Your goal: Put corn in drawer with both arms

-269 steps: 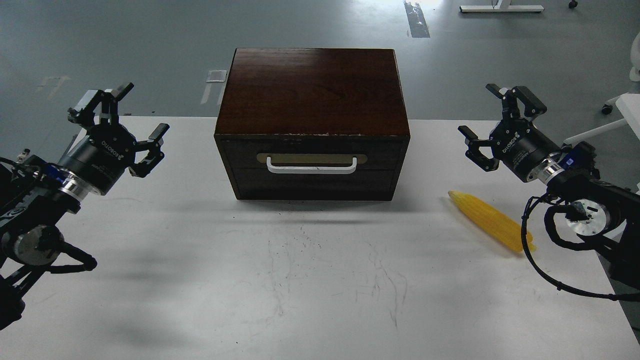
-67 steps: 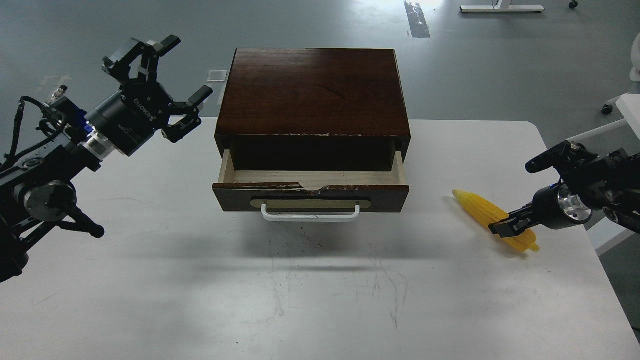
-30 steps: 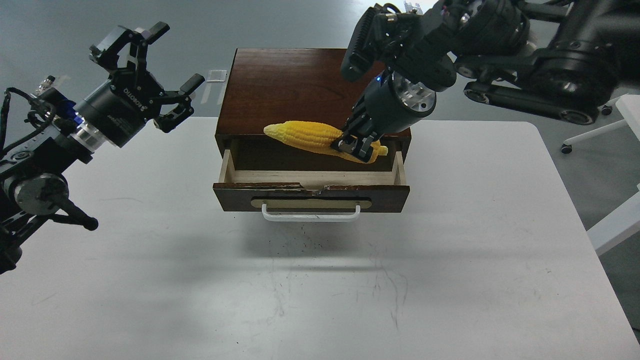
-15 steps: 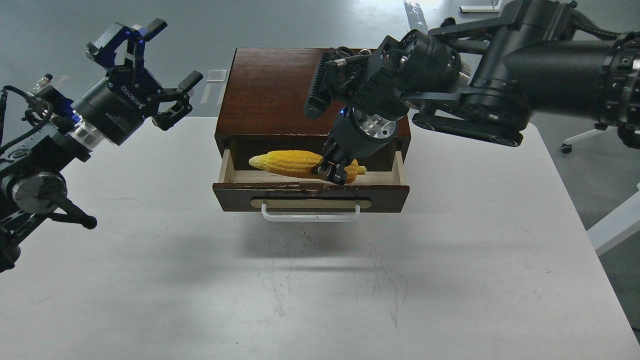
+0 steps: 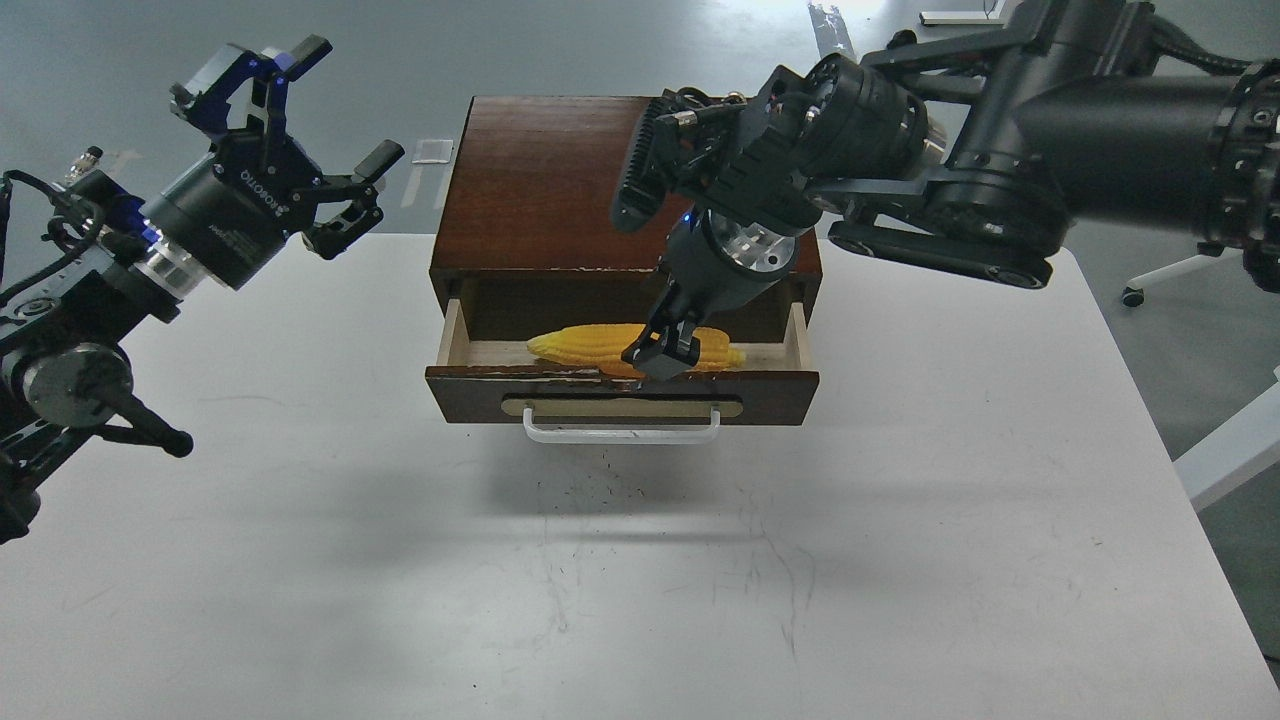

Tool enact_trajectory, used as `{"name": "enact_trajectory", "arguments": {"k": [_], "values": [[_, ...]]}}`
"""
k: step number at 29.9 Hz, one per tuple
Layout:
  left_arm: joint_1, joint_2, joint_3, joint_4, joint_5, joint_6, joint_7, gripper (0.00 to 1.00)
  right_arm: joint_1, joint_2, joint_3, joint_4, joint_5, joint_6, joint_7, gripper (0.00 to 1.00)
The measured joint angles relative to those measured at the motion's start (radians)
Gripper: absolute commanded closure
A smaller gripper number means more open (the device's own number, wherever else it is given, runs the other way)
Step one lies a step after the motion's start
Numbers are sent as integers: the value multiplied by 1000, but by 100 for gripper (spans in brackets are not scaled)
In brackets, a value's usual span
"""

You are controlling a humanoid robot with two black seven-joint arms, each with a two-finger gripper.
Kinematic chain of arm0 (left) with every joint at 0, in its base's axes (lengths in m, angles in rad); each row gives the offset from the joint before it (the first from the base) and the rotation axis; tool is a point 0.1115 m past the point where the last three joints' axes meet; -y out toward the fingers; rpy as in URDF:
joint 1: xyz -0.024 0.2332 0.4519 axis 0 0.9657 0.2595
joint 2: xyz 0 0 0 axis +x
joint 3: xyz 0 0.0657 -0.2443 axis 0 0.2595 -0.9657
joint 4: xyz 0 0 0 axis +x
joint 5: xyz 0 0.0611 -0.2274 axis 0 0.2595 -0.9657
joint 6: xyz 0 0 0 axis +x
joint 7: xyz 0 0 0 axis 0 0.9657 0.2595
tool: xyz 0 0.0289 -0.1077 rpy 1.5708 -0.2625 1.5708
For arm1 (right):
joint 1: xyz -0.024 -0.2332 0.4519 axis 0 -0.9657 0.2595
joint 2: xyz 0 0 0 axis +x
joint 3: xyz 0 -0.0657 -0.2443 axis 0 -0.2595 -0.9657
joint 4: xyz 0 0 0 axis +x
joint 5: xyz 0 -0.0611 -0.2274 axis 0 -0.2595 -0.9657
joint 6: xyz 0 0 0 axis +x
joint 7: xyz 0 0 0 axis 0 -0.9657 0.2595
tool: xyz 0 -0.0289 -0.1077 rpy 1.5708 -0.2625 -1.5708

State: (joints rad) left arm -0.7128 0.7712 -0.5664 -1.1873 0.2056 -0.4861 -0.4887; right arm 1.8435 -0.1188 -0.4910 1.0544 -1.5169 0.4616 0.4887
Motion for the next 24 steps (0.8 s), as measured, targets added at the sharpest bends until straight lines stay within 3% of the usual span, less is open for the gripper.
{"name": "enact_trajectory", "arguments": {"k": [5, 14, 18, 24], "values": [[0, -5, -2, 0, 1, -2, 0, 1, 67, -62, 25, 20, 96, 0, 0, 5], [1, -10, -3, 0, 2, -3, 0, 1, 79, -297, 89, 21, 495, 3, 0, 3], [1, -13, -3, 0, 2, -3, 0, 1, -29, -427, 129, 18, 776, 1, 0, 2], [5, -21, -3, 0, 4, -3, 0, 1, -337, -571, 315, 4, 1065, -21, 0, 3]]}}
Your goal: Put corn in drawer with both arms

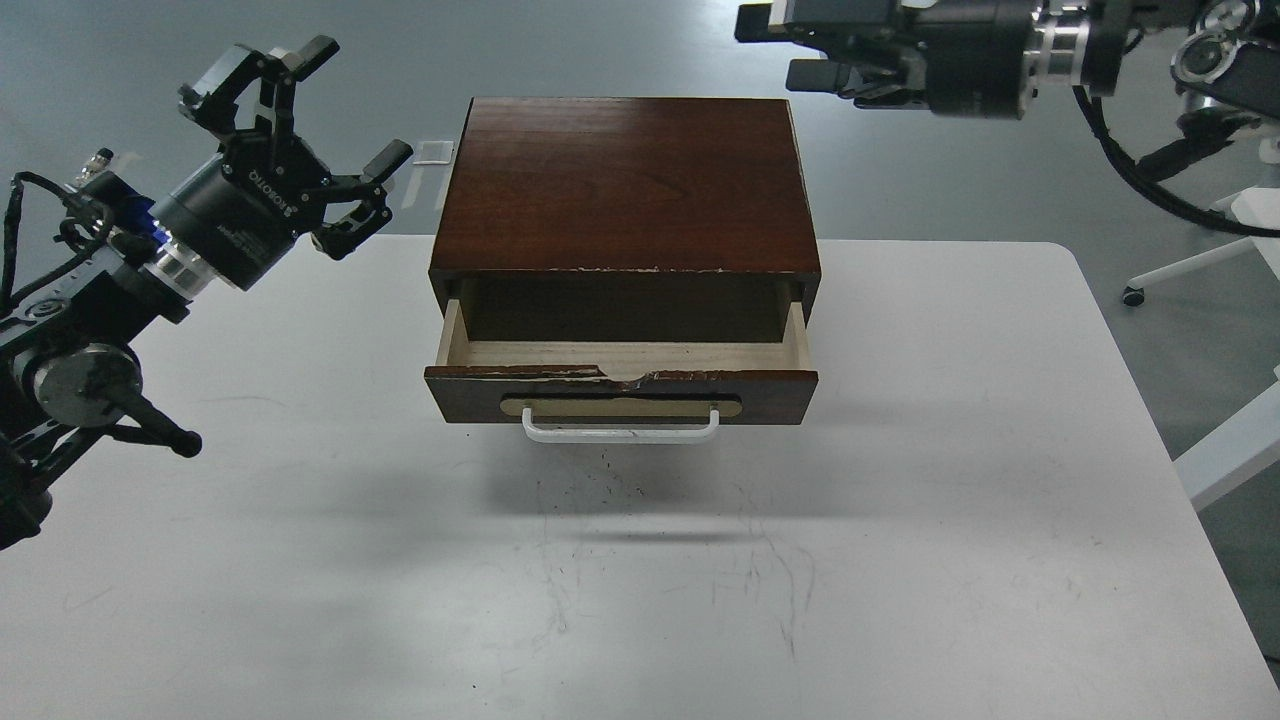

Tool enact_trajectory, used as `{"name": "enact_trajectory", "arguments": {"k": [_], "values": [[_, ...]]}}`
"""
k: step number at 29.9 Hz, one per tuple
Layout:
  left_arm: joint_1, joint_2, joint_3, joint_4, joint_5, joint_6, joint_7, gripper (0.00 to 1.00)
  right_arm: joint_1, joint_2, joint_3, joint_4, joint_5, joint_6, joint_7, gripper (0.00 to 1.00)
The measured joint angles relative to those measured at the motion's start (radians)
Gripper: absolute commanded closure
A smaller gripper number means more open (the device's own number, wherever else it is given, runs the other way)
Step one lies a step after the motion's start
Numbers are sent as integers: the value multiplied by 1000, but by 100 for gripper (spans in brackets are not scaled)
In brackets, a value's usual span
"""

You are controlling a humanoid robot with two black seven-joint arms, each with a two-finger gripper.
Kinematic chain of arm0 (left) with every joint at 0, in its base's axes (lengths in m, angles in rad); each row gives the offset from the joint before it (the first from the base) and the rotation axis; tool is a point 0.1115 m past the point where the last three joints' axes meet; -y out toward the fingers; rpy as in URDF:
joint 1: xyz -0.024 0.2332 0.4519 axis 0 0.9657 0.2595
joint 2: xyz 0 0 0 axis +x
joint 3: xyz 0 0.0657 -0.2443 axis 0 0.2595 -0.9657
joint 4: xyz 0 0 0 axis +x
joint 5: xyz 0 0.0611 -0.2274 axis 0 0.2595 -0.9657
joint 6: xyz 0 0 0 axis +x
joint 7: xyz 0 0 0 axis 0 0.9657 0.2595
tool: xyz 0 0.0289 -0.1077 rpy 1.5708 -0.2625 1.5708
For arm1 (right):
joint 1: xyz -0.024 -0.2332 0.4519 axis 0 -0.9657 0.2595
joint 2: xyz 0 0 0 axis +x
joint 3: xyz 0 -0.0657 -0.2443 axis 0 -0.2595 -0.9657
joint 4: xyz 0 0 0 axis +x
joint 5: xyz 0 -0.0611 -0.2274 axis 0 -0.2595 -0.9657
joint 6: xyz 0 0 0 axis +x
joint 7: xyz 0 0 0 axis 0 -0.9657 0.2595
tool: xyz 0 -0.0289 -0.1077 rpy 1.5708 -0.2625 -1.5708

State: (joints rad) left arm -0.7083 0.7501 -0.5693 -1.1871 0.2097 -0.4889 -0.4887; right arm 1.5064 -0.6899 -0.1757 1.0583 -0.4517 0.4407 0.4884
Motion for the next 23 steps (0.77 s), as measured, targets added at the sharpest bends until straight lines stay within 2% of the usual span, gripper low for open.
{"name": "enact_trajectory", "arguments": {"k": [6, 12, 18, 23], "values": [[6, -7, 2, 2, 6, 0, 0, 1, -343, -18, 260, -24, 177, -105, 0, 3], [26, -11, 2, 3, 8, 0, 0, 1, -565, 33, 420, -53, 303, -157, 0, 3], [39, -20, 1, 3, 11, 0, 0, 1, -684, 86, 495, -64, 337, -160, 0, 0], [39, -23, 0, 3, 11, 1, 0, 1, -707, 103, 512, -69, 337, -160, 0, 0]]}}
